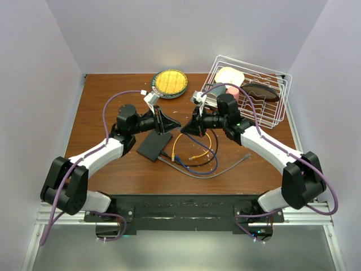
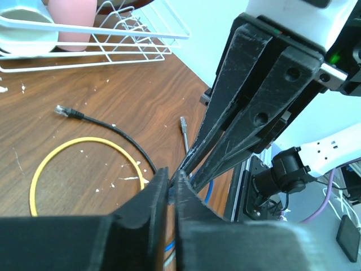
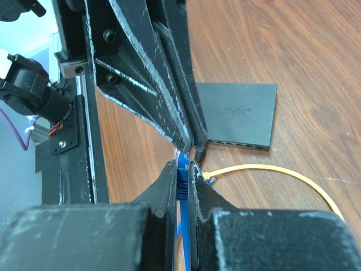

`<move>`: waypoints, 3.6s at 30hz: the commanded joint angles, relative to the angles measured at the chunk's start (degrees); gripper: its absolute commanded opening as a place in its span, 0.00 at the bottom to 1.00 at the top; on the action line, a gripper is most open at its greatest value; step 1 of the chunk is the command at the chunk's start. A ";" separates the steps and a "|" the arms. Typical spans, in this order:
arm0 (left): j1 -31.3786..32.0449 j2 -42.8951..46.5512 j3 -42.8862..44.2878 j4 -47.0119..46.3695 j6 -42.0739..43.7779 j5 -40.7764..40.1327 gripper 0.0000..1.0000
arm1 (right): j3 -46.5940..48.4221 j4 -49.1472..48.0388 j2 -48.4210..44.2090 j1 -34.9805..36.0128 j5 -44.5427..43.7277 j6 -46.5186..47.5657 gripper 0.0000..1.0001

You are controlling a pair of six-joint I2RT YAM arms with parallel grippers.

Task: Insert the plug into the switch port

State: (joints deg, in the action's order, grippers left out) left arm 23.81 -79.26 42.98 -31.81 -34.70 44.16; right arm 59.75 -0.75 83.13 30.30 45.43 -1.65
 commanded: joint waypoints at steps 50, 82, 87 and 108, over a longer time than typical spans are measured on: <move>-1.13 0.51 -0.53 10.28 0.33 -15.77 0.43 | -0.51 2.42 -0.45 1.16 -32.67 -1.25 0.64; -7.47 2.36 -3.08 17.40 4.99 -17.00 0.65 | 3.89 13.58 18.64 16.10 -33.83 4.64 0.67; -7.47 2.89 -3.34 18.19 5.34 -17.36 0.65 | 3.79 14.11 20.39 16.80 -32.16 4.64 0.55; -7.55 6.58 -3.60 18.28 6.40 -16.83 0.65 | 2.22 15.96 5.30 17.16 -33.13 7.89 0.00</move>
State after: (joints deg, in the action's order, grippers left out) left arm 16.75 -75.53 39.62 -11.22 -30.13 26.35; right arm 61.80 15.77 93.62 47.20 11.49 4.36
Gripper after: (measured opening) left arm 0.650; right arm 0.037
